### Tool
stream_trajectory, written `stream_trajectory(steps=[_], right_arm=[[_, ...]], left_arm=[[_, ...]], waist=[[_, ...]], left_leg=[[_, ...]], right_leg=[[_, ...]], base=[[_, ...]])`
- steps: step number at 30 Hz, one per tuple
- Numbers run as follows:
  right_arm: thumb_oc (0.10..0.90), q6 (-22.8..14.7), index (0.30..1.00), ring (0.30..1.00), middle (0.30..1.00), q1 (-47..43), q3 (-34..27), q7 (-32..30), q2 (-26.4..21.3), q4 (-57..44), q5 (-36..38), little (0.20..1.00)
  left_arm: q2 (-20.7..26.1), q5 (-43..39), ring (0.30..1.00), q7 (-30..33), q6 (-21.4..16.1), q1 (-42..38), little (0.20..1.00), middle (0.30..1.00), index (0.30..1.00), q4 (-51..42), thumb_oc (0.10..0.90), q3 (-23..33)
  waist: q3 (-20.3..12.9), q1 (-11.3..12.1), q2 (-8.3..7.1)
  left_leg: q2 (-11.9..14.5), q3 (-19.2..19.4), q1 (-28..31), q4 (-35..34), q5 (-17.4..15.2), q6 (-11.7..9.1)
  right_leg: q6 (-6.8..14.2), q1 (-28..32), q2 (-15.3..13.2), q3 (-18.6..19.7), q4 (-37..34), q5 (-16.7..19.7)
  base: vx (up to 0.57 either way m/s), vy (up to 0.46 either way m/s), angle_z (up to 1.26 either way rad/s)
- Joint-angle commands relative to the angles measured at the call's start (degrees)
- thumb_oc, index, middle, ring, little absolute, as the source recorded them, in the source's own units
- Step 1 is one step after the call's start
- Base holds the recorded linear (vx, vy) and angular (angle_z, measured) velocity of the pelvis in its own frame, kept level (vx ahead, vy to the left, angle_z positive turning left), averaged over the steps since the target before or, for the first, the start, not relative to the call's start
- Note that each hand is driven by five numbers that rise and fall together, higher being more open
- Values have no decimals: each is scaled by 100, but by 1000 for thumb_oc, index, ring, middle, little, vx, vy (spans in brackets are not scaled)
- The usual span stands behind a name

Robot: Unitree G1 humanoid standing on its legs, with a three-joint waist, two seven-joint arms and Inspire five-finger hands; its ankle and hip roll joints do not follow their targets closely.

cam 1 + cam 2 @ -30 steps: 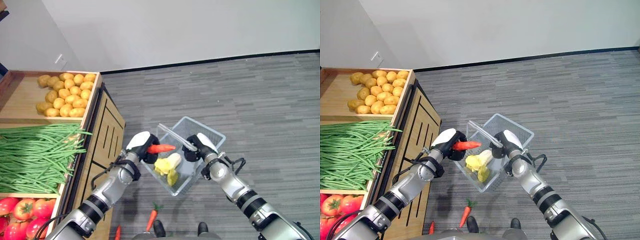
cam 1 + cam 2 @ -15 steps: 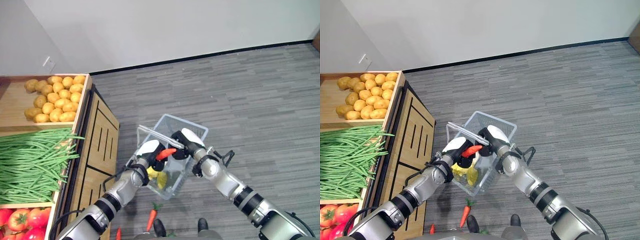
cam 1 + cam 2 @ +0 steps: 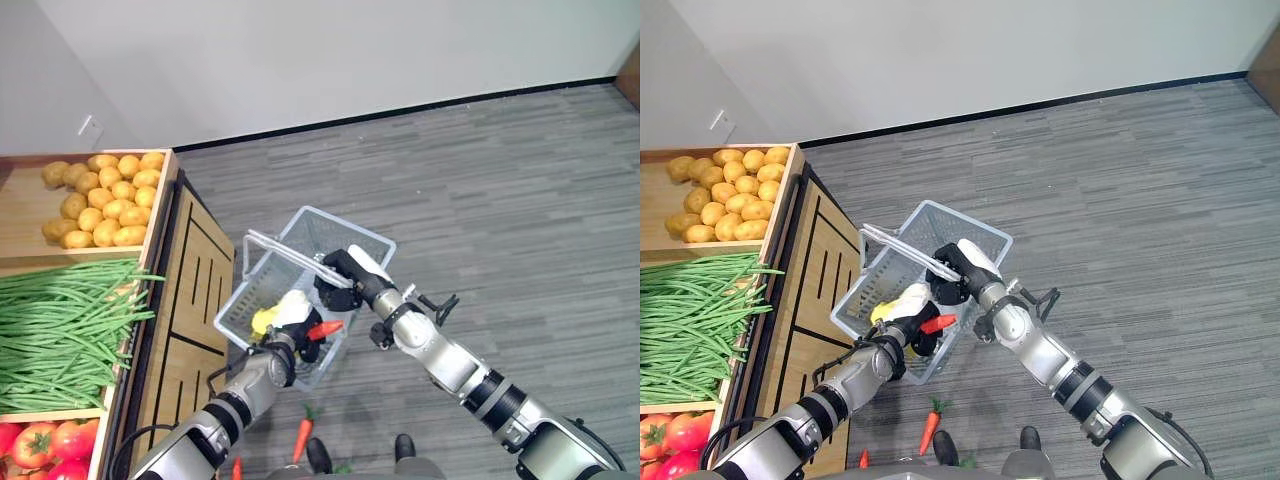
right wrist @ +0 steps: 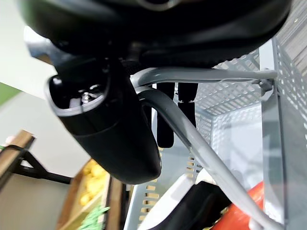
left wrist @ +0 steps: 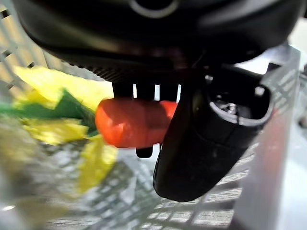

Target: Get the vegetables into the basket

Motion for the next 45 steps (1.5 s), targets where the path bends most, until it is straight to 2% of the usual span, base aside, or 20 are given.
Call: stream_trajectory(steps=[1,2,3,4,9,10,21,23,35,36,37,41,45], right_arm=[[400,-1274,300,300,300,-1069,-136,122,796,-1113,986,300],[400,-1317,300,300,300,-1059,-37,175,767,-1202,1177,300],[400,-1301,300,300,300,-1063,-20,188,756,-1220,1216,300],[400,-1297,300,300,300,-1065,-17,175,718,-1261,1241,300],[400,-1285,300,300,300,-1063,-100,194,667,-1356,1324,300],[400,-1220,300,300,300,-1011,-168,217,579,-1298,1122,300],[400,-967,300,300,300,139,-799,362,20,-737,339,300],[400,-917,300,300,300,497,-1120,339,-172,-613,-31,300],[400,-726,300,300,300,1783,-2968,59,-665,766,-630,300],[400,-732,300,300,300,1789,-2972,60,-659,769,-632,300],[400,-751,300,300,300,2029,-3339,-77,-662,1058,-580,300],[400,-754,300,300,300,2359,-3812,-196,-652,1628,-502,300],[400,-711,300,300,300,2490,-4059,-381,-665,2215,-607,300]], left_arm=[[-226,322,300,223,-102,-913,300,300,300,515,400,-121],[-239,366,300,230,-99,-952,300,300,300,707,400,-142],[-251,398,473,222,-96,-971,473,473,473,775,524,-149],[-284,463,1000,210,-66,-983,1000,1000,1000,920,900,-152],[-364,513,1000,131,-87,-1008,1000,1000,1000,1179,900,-194],[-365,395,1000,73,-119,-929,1000,1000,1000,1175,900,-153],[284,-90,1000,-410,-426,-351,1000,1000,1000,-366,900,30],[606,-239,1000,-516,-507,-118,1000,1000,1000,-954,900,173],[1985,-1132,1000,-1315,-799,855,1000,1000,1000,-2958,900,958],[2004,-1139,1000,-1331,-788,870,1000,1000,1000,-2990,900,963],[2166,-1338,1000,-1400,-785,1075,1000,1000,1000,-3093,900,1143],[2426,-1450,1000,-1590,-753,1309,1000,1000,1000,-3149,900,1346],[2332,-1526,1000,-1507,-685,1487,1000,1000,1000,-2759,900,1500]], waist=[[-182,-46,-65],[-167,-68,-86],[-167,-69,-90],[-157,-79,-99],[-188,-105,-148],[-233,-82,-190],[-365,29,-230],[-396,57,-246],[-486,90,-324],[-492,92,-329],[-504,72,-335],[-504,23,-329],[-508,10,-337]], left_leg=[[-133,25,84,572,-886,56],[-116,58,84,593,-888,56],[-112,66,83,593,-887,55],[-105,82,92,599,-886,51],[-69,98,142,620,-910,50],[-38,41,218,648,-933,37],[13,-106,396,563,-937,-2],[24,-151,424,499,-907,-15],[1,-298,461,109,-698,-65],[1,-299,463,103,-694,-65],[5,-311,480,104,-704,-70],[21,-331,527,134,-740,-87],[25,-310,529,139,-727,-99]], right_leg=[[-48,-533,36,53,329,51],[-55,-548,40,86,344,57],[-56,-551,42,92,345,59],[-57,-549,39,89,347,63],[-69,-531,54,111,411,26],[-86,-417,68,71,427,-22],[-106,-162,124,-70,323,-70],[-99,-123,136,-120,273,-61],[-71,-90,186,-259,121,14],[-71,-89,187,-260,117,15],[-74,-66,195,-283,114,4],[-78,-14,215,-287,102,-35],[-92,-12,233,-248,74,-23]], base=[[-34,-24,-9],[-41,-27,-4],[-41,-19,-7],[-36,-8,-11],[-41,-17,-5],[-27,-51,1],[-8,-20,8],[-5,-11,10],[4,-6,6],[41,-12,6],[55,-8,4],[49,-11,3],[24,-11,-2]])
